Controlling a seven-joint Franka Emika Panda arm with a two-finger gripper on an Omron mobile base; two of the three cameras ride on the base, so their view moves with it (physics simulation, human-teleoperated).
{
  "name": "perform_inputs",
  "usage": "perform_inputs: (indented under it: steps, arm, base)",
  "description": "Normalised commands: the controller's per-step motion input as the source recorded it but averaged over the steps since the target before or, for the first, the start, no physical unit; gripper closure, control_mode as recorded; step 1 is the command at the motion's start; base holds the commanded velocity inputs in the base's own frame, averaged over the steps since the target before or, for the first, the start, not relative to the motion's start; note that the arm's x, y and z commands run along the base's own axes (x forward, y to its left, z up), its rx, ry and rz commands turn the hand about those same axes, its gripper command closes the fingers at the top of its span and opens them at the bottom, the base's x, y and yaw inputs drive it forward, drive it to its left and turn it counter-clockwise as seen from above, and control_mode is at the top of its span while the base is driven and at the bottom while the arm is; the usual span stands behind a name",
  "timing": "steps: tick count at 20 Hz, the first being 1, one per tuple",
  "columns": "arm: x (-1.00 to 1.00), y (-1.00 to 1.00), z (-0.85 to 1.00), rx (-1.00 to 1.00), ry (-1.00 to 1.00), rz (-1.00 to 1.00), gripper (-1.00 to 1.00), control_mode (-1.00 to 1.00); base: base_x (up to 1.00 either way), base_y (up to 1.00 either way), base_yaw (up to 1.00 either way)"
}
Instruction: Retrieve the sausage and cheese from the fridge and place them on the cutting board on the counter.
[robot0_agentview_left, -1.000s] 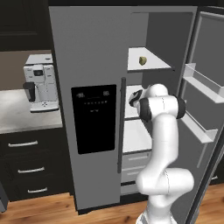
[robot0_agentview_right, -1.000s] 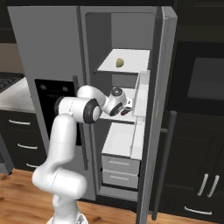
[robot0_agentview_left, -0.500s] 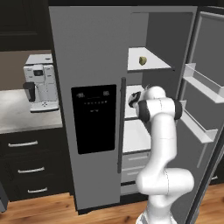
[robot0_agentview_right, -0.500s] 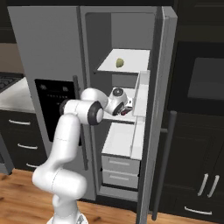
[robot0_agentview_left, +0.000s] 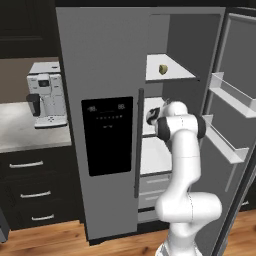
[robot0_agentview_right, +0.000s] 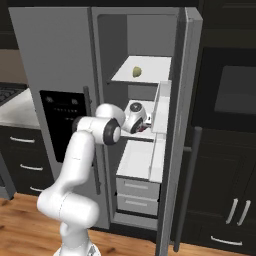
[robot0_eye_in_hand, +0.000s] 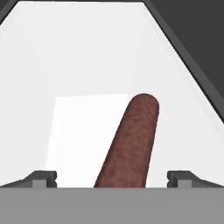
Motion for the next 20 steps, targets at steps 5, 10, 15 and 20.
perform_inputs:
  steps: [5,10,15,20]
  arm:
    - [0.1,-0.02,-0.21,0.0,0.01,0.0,-1.0,-1.0]
    - [0.08,-0.01,-0.22,0.0,0.01,0.0,-1.0,-1.0]
    - [0.0,-0.03,-0.29,0.0,0.07,0.0,1.0,-1.0]
    - [-0.03,-0.03,-0.32,0.0,0.1,0.0,1.0,-1.0]
  base:
    - [0.0,0.0,0.0]
    - [0.0,0.0,0.0]
    - [0.0,0.0,0.0]
    - [0.0,0.0,0.0]
